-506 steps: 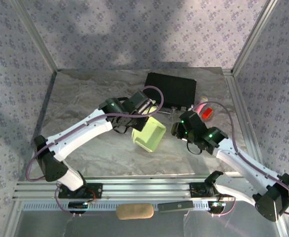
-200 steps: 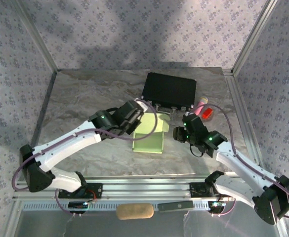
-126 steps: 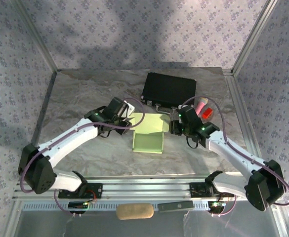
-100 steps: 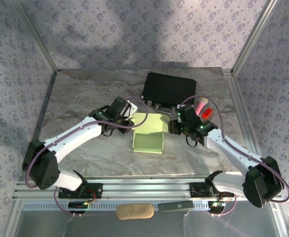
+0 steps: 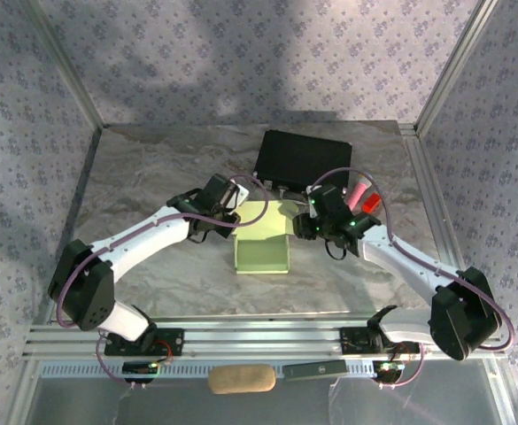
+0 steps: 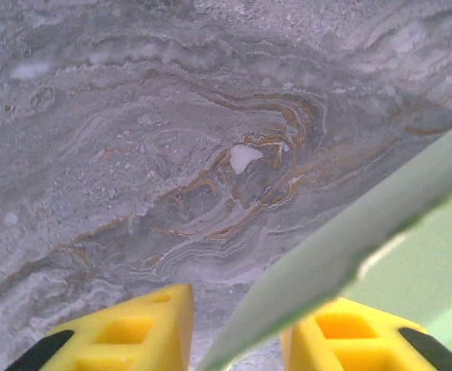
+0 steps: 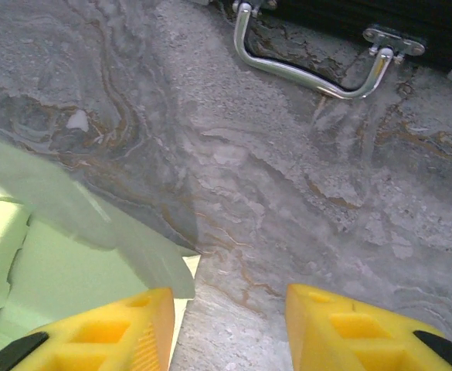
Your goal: Fold the paper box
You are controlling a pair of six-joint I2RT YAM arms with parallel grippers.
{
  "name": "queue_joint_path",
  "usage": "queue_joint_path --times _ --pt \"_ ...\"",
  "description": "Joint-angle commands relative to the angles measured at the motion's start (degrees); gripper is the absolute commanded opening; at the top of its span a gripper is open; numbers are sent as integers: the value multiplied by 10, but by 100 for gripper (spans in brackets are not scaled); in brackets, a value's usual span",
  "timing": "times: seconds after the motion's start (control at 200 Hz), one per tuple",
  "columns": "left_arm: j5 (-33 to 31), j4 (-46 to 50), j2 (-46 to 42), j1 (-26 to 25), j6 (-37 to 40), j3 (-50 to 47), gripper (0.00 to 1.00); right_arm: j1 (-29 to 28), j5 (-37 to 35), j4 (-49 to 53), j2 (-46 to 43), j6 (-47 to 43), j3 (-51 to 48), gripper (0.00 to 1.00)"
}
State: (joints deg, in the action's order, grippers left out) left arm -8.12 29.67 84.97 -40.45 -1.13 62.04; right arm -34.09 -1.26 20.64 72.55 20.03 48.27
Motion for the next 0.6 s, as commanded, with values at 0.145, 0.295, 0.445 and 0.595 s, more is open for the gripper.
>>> queue_joint_path --times 0.145,0.295,0.445,0.595 --pt "-3 -15 -16 -5 -27 0 20 -16 -5 -2 -5 -1 19 43" --pt "-19 -15 -15 -17 -26 1 17 -24 -6 -4 11 -5 29 42" --pt "-26 -15 -14 -21 -15 2 15 -23 -23 4 17 -16 42 43" --pt "-24 -10 -15 -21 4 4 13 0 -33 17 39 -42 68 49"
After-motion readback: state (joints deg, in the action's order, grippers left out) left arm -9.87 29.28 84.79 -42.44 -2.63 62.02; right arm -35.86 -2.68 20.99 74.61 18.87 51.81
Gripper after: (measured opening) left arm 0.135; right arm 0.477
